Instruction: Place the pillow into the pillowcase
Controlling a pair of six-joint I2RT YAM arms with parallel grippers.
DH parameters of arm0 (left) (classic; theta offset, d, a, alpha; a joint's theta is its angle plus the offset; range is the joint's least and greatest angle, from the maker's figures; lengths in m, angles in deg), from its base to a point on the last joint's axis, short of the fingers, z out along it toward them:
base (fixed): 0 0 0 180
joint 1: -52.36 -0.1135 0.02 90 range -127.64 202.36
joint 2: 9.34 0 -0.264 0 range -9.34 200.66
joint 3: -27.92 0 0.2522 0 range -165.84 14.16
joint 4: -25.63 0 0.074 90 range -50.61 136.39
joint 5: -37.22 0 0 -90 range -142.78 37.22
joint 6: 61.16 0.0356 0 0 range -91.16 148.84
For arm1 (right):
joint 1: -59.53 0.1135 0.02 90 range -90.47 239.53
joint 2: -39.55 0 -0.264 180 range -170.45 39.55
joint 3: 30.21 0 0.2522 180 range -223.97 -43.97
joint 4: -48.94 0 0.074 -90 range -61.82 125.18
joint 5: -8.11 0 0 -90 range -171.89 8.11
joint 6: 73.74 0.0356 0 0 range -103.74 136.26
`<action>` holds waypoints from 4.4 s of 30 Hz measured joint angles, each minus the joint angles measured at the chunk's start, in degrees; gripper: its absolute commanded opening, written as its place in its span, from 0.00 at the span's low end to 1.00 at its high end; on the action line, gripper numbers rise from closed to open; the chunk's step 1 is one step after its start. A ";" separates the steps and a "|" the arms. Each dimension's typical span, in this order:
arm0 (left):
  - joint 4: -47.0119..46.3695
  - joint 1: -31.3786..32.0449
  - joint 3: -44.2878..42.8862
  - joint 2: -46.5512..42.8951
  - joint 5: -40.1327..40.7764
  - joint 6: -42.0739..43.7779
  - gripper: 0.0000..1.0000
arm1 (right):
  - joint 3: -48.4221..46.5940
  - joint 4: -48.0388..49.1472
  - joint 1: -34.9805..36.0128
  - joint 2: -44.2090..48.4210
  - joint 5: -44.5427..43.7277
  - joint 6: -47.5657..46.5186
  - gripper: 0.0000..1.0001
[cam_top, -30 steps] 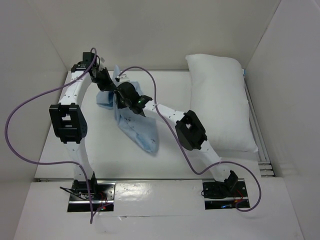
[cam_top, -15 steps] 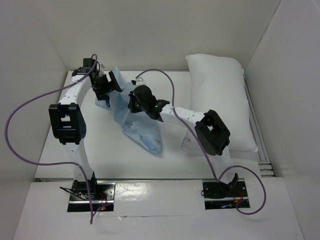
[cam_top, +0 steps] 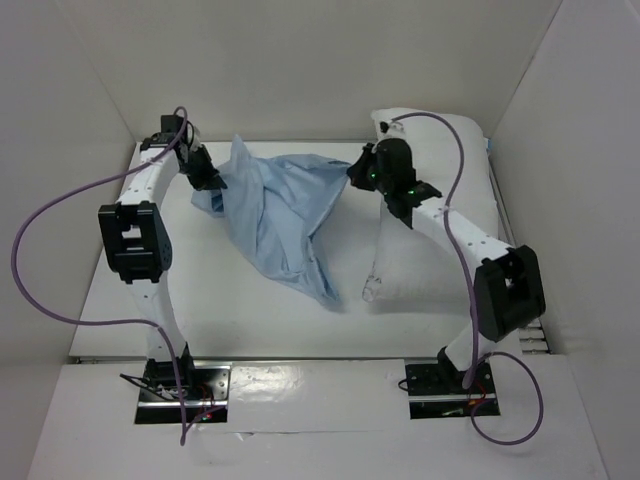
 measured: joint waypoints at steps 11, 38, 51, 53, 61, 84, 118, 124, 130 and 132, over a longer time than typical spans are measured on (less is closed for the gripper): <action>4.24 -5.92 -10.73 -2.25 10.38 -1.11 0.00 | 3.74 -3.61 -5.90 6.49 1.38 0.72 0.00; 1.53 29.18 8.76 -23.21 23.43 3.58 0.75 | -10.23 -24.68 -11.23 9.42 -3.82 -4.02 0.93; -0.81 27.54 18.03 -18.40 14.67 0.37 0.74 | -5.27 -38.14 -3.28 5.05 -20.68 -2.58 0.89; -1.05 26.08 17.84 -18.53 13.86 0.35 0.74 | -2.23 -38.47 -1.99 4.98 -20.72 -2.25 0.69; -0.92 26.16 16.81 -18.67 10.32 0.57 0.79 | 4.42 -44.96 -3.43 15.37 -23.82 -1.03 0.00; -0.68 45.88 12.39 -3.87 16.33 5.18 0.75 | -15.19 -38.42 -13.03 -2.43 -12.68 -7.39 0.99; 2.75 26.86 6.32 -9.22 8.39 3.19 0.00 | -20.04 -31.43 -15.74 -16.15 -5.81 -10.86 0.00; 2.14 22.21 10.16 -10.05 4.85 1.38 0.00 | -1.22 -28.52 -13.51 5.88 -2.71 -12.61 0.00; 0.83 15.74 14.99 -11.54 2.51 -2.60 0.00 | 13.64 -28.57 -8.20 27.41 5.27 -17.55 0.00; 0.35 13.38 16.00 -11.87 2.12 -3.56 0.00 | 14.97 -28.50 -7.17 29.79 7.50 -18.25 0.00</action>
